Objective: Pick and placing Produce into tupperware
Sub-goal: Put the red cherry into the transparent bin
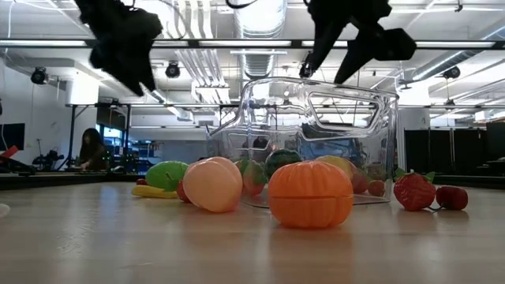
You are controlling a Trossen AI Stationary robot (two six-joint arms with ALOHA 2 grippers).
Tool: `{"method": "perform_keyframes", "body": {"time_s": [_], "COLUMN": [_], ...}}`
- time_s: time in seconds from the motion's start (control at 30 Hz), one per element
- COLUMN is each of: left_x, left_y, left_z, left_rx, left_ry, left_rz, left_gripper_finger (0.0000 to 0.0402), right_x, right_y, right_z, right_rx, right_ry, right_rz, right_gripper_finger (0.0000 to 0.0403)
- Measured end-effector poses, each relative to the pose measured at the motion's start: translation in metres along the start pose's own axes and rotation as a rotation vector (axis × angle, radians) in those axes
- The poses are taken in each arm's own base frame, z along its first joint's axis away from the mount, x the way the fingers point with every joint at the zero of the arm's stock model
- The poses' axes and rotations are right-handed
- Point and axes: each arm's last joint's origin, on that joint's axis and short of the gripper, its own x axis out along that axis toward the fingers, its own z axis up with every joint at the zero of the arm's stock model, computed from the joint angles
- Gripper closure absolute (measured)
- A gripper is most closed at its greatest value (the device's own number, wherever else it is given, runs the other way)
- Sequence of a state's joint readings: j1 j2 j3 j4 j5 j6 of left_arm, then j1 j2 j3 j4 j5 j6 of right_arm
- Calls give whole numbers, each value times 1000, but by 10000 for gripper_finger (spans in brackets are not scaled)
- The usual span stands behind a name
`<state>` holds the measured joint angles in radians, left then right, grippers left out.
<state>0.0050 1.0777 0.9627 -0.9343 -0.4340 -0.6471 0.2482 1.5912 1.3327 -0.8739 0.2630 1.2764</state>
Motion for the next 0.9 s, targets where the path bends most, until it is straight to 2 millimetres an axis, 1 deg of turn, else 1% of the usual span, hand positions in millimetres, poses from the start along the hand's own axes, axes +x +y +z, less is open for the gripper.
{"method": "perform_keyframes", "body": {"time_s": [0.07, 0.17, 0.33, 0.4, 0.47, 0.6, 0.67, 0.8, 0.9], "left_x": [1, 4, 10, 14, 20, 36, 46, 66, 77], "left_y": [7, 14, 19, 17, 16, 10, 8, 3, -1], "left_z": [-11, -25, -38, -40, -42, -49, -53, -63, -65], "left_rx": [-51, -102, -81, 10, 147, 433, 538, 656, 707], "left_ry": [11, 38, 77, 65, 57, 61, 78, 123, 152], "left_rz": [-13, -36, -83, -94, -101, -122, -124, -116, -108], "left_gripper_finger": [146, 146, 146, 146, 146, 146, 146, 146, 146], "right_x": [2, 0, -20, -30, -38, -48, -50, -51, -51], "right_y": [3, 6, 8, 8, 10, 10, 10, 9, 9], "right_z": [3, 7, 17, 21, 24, 26, 27, 27, 26], "right_rx": [-22, -33, -14, -35, -61, -109, -111, -114, -116], "right_ry": [-13, -90, -248, -275, -287, -279, -277, -273, -272], "right_rz": [-4, -24, -16, -6, 8, -17, -24, -28, -27], "right_gripper_finger": [193, 168, 141, 135, 131, 134, 136, 139, 138]}}
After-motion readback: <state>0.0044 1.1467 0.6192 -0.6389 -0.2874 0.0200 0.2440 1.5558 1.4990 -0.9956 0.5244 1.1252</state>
